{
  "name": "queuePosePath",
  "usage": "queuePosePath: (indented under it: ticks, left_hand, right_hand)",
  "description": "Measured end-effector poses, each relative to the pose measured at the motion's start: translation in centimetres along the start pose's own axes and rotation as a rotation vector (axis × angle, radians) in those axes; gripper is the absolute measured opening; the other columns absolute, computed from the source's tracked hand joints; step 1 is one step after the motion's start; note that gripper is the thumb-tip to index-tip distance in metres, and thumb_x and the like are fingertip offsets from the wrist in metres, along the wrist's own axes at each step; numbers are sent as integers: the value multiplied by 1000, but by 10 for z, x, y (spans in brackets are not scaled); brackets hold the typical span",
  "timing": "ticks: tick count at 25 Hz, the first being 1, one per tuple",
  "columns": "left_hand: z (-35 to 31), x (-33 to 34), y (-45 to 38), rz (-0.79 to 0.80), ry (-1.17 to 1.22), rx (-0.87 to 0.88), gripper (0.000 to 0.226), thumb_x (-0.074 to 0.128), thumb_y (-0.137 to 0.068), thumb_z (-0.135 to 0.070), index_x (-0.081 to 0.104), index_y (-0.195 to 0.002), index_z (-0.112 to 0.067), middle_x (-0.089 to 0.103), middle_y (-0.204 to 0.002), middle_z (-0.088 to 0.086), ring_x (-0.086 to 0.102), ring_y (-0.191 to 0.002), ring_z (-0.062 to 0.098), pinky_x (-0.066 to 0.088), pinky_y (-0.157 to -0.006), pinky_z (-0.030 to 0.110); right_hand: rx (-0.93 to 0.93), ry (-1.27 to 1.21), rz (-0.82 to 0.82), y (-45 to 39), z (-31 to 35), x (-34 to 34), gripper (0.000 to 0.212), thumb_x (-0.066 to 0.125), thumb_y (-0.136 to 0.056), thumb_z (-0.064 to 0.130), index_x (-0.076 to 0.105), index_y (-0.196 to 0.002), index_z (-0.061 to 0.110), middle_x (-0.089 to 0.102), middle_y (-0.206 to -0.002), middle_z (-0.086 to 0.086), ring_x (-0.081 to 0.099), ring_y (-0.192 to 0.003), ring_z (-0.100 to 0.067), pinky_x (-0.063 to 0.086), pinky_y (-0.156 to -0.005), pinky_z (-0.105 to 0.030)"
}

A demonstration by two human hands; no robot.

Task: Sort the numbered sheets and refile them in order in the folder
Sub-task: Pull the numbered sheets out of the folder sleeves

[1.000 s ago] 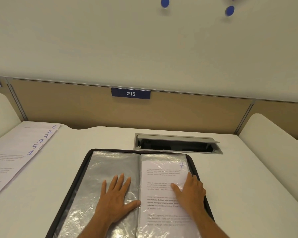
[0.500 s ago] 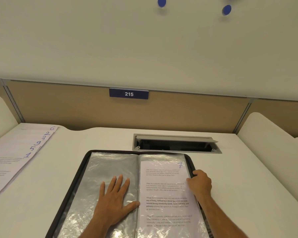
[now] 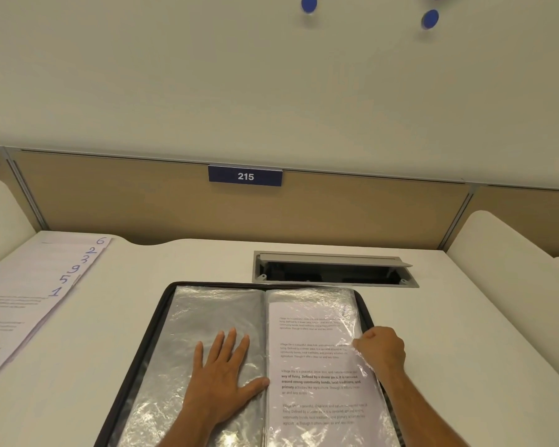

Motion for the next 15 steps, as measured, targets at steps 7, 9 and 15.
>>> queuePosePath:
  ticks: [7, 9, 15]
  left_hand:
    - [-2, -20, -9, 74, 50, -88, 111, 37, -71, -94, 9, -159, -32, 0, -168, -2, -1, -154, 24, -1, -120, 55]
    - [-13, -42, -13, 34, 217, -74, 103, 57, -72, -82, 23, -154, -31, 20, -163, -3, 20, -149, 22, 17, -120, 52]
    - [-53, -143, -35, -165, 1123, -87, 55, 67, -81, -67, 63, -116, -25, 68, -115, -2, 67, -96, 12, 59, -84, 35]
  right_hand:
    - [135, -457, 401, 11, 53, -31, 16, 64, -83, 1, 66, -97, -5, 70, -98, -19, 70, -81, -28, 58, -67, -35]
    - [47, -608, 529, 24, 80, -42, 9, 63, -82, 1, 63, -90, -4, 67, -104, -21, 70, -89, -30, 60, -73, -38]
    - [-115, -780, 797, 76, 159, -37, 21, 61, -91, 15, 69, -103, -1, 71, -113, -20, 70, -105, -37, 59, -81, -44]
Point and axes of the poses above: each hand's wrist, its own y-axis away from the middle knuckle, its own x-axis out of the palm, z = x × y, the point moved 3 cm from there along -y, towards the middle knuckle
